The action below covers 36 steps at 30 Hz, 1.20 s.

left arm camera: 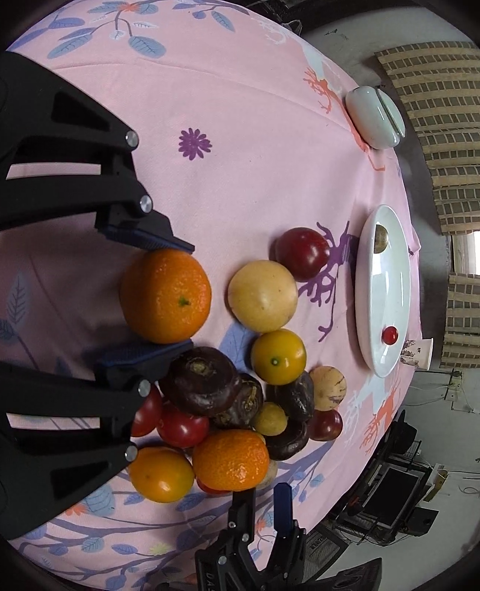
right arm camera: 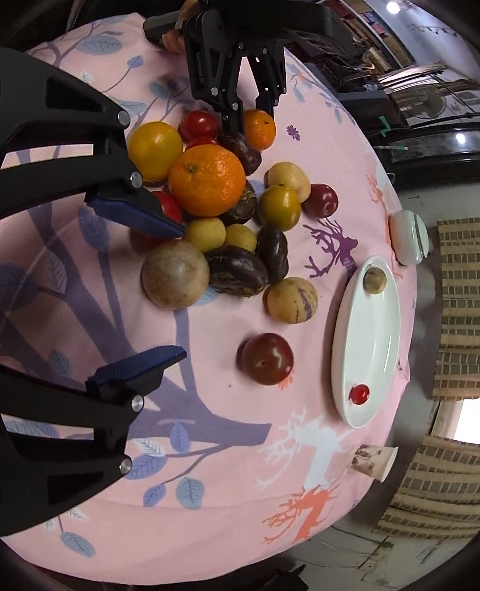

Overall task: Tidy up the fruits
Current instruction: 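Grasp a mandarin orange with the left tool while the right tool grasps a brown round fruit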

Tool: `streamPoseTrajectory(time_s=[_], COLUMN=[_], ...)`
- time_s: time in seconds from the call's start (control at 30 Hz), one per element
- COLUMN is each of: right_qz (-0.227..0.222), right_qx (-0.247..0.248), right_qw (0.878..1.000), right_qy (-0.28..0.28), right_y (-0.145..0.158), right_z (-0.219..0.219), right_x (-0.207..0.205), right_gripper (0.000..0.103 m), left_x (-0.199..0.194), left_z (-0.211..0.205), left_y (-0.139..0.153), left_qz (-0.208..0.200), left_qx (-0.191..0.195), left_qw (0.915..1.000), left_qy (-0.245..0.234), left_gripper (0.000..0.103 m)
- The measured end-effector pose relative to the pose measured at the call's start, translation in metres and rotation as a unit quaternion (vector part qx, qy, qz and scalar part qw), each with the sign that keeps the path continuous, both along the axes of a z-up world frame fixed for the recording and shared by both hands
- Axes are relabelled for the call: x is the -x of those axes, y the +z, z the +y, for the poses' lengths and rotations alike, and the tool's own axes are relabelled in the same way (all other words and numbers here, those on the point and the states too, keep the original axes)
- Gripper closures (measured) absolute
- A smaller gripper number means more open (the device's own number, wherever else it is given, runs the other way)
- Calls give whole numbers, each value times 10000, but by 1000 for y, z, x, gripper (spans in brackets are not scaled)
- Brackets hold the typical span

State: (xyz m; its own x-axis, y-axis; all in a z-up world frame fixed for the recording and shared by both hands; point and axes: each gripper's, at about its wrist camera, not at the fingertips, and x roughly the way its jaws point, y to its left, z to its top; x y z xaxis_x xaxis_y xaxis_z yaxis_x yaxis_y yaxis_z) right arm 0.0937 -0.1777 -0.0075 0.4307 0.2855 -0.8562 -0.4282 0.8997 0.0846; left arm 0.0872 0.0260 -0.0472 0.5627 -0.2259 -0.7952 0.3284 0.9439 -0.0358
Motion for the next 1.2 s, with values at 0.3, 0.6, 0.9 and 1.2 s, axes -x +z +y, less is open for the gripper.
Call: streamPoseTrajectory(time_s=[0.3,0.6,0.9,1.2], right_qz=[736,480,179,-80], right_qx=[-245,270,647,119], right_qw=[9968,9984,9977,9998], right_qy=[176,134,36,-166], right_y=[-12,-5,-15,14], right_z=[2,-14,-1,-20], right_x=[-30,-9,-5,1], right_gripper=[52,63,62,62], left_x=[0,0,0,4], left_z=[3,3,1,5], left_y=[-1,-1,0,21], left_qz=[24,19,15,20], left_qx=[116,142,65,101], left_qw=[9999,9999,10000,9999], left_qy=[8,10,15,122], left_gripper=[57,56,57,58])
